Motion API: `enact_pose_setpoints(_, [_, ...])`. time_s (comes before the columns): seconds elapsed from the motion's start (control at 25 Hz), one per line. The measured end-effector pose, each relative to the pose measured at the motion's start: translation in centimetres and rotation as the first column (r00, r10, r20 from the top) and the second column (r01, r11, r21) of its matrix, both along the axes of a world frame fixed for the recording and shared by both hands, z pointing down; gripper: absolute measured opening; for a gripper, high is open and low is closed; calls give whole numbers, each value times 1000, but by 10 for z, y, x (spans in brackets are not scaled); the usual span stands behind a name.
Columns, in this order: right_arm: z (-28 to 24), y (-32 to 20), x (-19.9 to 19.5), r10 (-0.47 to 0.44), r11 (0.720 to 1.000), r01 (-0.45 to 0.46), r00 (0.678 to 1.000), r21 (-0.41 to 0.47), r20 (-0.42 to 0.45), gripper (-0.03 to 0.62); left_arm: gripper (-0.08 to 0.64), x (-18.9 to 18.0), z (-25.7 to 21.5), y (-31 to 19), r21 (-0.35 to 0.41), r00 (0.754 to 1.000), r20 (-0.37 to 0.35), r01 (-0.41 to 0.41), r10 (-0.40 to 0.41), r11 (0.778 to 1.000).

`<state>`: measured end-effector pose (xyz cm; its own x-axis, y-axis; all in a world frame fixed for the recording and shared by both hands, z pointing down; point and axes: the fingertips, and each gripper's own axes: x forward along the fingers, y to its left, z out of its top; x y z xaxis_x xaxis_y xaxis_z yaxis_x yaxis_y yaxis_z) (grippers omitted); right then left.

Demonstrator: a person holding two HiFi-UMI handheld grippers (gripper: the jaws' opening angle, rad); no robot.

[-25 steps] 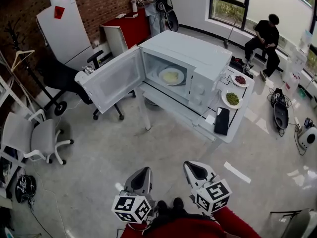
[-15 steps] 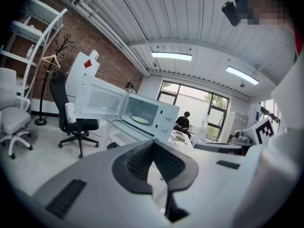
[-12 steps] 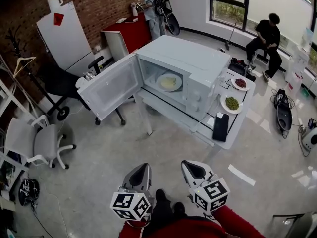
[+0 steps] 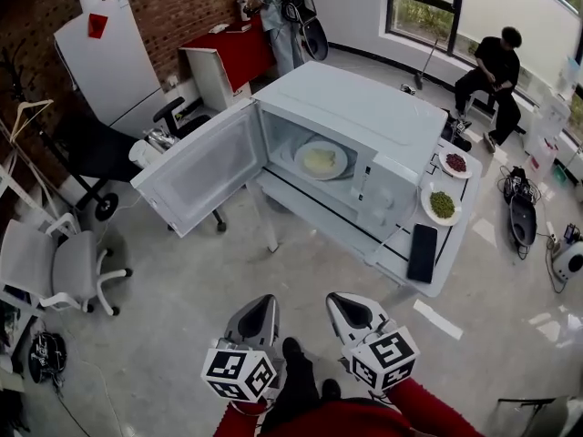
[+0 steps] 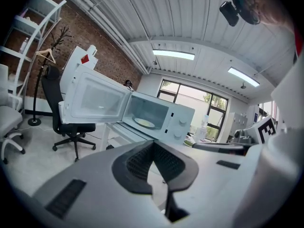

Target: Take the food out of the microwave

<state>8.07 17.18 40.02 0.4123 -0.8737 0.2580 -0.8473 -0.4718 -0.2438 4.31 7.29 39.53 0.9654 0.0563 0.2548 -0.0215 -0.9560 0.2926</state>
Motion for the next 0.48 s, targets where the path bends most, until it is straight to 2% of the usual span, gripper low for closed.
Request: enact_pose_setpoints(0.48, [-5, -83, 78, 85, 996, -85, 996, -39, 6, 11, 8, 86, 11, -78, -65, 994, 61, -86, 90, 994])
